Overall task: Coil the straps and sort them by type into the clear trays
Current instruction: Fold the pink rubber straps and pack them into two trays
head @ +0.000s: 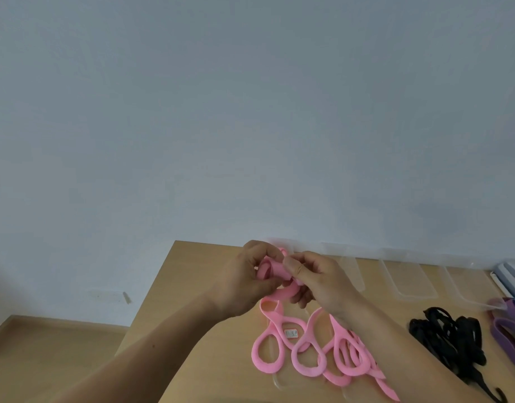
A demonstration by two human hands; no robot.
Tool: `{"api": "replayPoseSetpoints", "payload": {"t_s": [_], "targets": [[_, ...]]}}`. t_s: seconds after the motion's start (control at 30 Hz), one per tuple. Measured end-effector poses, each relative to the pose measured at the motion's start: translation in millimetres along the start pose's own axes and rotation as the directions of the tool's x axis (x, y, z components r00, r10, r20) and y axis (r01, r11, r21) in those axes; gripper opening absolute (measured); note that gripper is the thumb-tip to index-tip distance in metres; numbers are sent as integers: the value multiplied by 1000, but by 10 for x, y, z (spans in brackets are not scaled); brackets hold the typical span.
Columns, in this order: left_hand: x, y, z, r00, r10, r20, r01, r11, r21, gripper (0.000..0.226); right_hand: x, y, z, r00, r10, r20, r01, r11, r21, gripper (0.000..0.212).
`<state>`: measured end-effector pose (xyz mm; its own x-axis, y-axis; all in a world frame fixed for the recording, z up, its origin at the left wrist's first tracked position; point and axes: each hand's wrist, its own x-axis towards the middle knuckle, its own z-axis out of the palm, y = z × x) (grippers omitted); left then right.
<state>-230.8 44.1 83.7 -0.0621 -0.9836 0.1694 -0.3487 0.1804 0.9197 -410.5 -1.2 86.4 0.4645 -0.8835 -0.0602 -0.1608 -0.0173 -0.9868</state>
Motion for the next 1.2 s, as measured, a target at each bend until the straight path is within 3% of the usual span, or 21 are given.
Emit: {"api": "replayPoseSetpoints", "payload": {"t_s": [0.1, 0.2, 0.33, 0.5, 0.63, 0.87, 1.0, 1.2], "targets": [[-20, -14, 7, 1000, -3, 7, 4, 996, -92, 34, 2, 21, -5, 999, -25, -22, 26, 999, 43, 8], [-16, -49, -19, 981, -143, 127, 175, 941, -291, 56, 8, 35, -16, 997, -63, -41, 63, 998, 13, 17], [21, -61, -88, 949, -204, 238, 297, 833, -467, 41, -2, 78, 14, 993, -119, -20, 119, 993, -22, 29], [10, -107, -129, 938, -201, 281, 320, 813, -486, 37, 11, 109, 44, 978, -190, -85, 189, 982, -23, 37], [32, -109, -124, 966, -184, 182, 254, 819, -515, 45, 30, 109, 62, 973, -207, -98, 206, 978, -17, 42], [79, -125, -172, 953, -294, 76, 280, 754, -594, 29, 52, 64, -6, 988, -155, 19, 149, 972, 183, 34], [66, -166, -200, 927, -347, 144, 352, 670, -653, 37, 71, 64, -7, 980, -196, 22, 194, 979, 69, 30], [83, -176, -151, 897, -410, 169, 397, 575, -715, 33, 115, 178, 29, 952, -292, -96, 295, 955, 16, 20]]}}
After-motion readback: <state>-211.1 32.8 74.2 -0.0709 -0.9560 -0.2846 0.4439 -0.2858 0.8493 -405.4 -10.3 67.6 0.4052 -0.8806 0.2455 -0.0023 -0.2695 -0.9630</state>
